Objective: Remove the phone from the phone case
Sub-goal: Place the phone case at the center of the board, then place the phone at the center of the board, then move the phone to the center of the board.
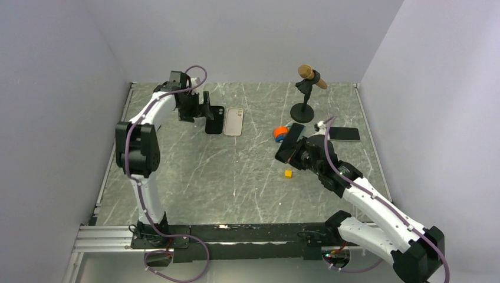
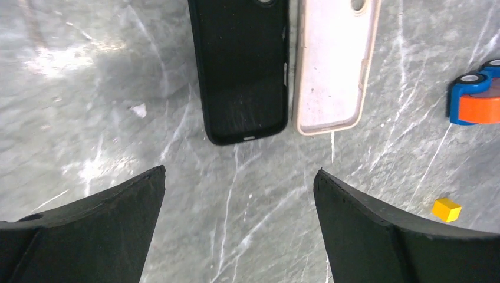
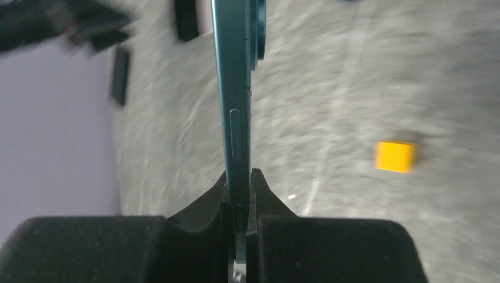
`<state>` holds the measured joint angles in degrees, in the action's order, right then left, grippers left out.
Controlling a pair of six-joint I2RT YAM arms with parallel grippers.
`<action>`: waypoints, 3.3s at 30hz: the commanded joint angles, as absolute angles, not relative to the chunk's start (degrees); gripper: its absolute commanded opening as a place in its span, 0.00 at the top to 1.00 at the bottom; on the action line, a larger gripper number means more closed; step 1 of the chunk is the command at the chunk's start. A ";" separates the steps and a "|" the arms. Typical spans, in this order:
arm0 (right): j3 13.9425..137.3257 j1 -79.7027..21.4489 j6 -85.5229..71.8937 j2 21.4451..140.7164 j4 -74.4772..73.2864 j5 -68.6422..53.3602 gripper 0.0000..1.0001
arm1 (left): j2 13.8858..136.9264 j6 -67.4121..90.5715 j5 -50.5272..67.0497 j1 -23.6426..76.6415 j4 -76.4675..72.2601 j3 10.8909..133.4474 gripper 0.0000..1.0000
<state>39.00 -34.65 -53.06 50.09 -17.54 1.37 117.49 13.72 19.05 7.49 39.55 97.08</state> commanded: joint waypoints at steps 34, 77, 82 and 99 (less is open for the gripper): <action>26.50 22.67 -66.21 82.39 19.91 -8.50 0.95 | 79.48 33.89 32.00 13.56 14.07 73.71 0.01; 27.81 6.52 -40.45 52.40 -13.35 -5.45 0.01 | 79.37 29.55 18.12 11.25 16.44 72.11 0.01; 29.48 -4.62 -33.53 47.44 -9.20 -9.92 0.00 | 81.17 21.25 10.45 10.29 22.13 75.14 0.01; 34.20 -20.06 -25.22 46.48 -5.14 -22.17 0.00 | 109.45 7.75 3.00 -14.12 35.74 90.21 0.01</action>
